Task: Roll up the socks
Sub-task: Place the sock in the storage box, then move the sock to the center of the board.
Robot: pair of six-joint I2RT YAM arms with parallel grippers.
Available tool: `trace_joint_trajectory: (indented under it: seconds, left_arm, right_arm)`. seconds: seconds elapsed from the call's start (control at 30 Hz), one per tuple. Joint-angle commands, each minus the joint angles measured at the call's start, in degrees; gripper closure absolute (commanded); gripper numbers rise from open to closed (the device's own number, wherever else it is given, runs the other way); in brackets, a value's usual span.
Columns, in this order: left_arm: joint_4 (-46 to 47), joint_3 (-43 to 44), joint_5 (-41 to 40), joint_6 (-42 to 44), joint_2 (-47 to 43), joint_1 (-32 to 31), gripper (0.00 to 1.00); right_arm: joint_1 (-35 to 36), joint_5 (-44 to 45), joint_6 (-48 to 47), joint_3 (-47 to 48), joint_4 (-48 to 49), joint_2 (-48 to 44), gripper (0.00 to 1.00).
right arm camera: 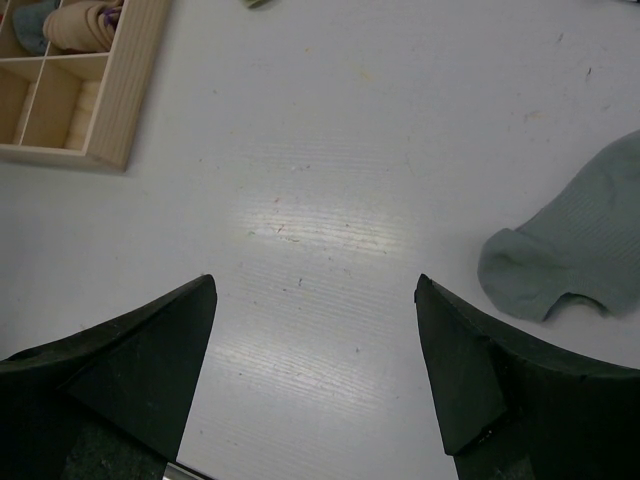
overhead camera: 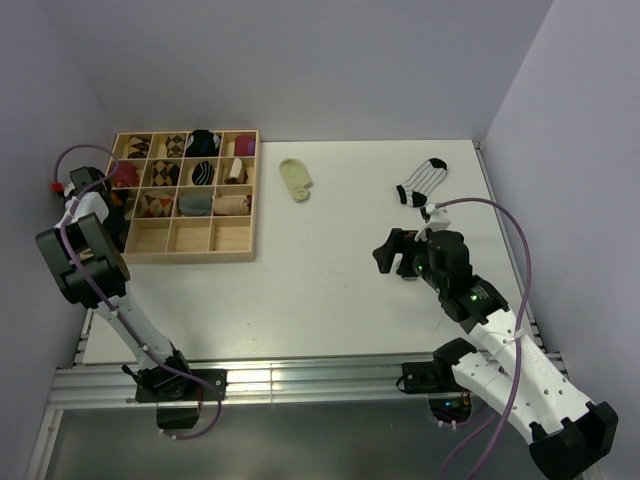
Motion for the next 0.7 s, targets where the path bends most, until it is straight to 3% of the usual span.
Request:
trace_joint_trajectory:
  seconds: [0.0,0.23,0.4,0.53,0.6,0.67]
  left_arm:
    - [0.06,1.01,0.23,-0.11,-2.56,0.44,0.44]
    - [-0.82,0.4,-1.43,-1.25,-7.99,-0.35,0.3]
    - [-1.17,0.22,-0.92,-1.43,-15.73,-2.98,0.24]
    - [-0.64,-0.82,5.66,-2.48,-25.46,-4.57,0.16]
    - [1.89,-2.67,11.44,-2.49,-29.95,-4.83,0.01]
    - [4.79,-5.92,15.16,-2.75,-36.81,-5.1,0.0]
  right_arm:
    - [0.32,-0.14,-0.77,-0.11,1.66,-0.92,0.13]
    - [0.32,2.4,-0.07,0.33,0.87,-1.54,0.13]
    - [0.32,11.27,4.14,2.69,-2.9,0.48,0.03]
    - [0.23,18.48,7.57,4.55,-7.03,2.94,0.0]
    - [0.23,21.3,9.68,5.16,-8.52,4.26,0.0]
    - [-0.03,21.92,11.35,5.69,-8.97,7.07,0.0]
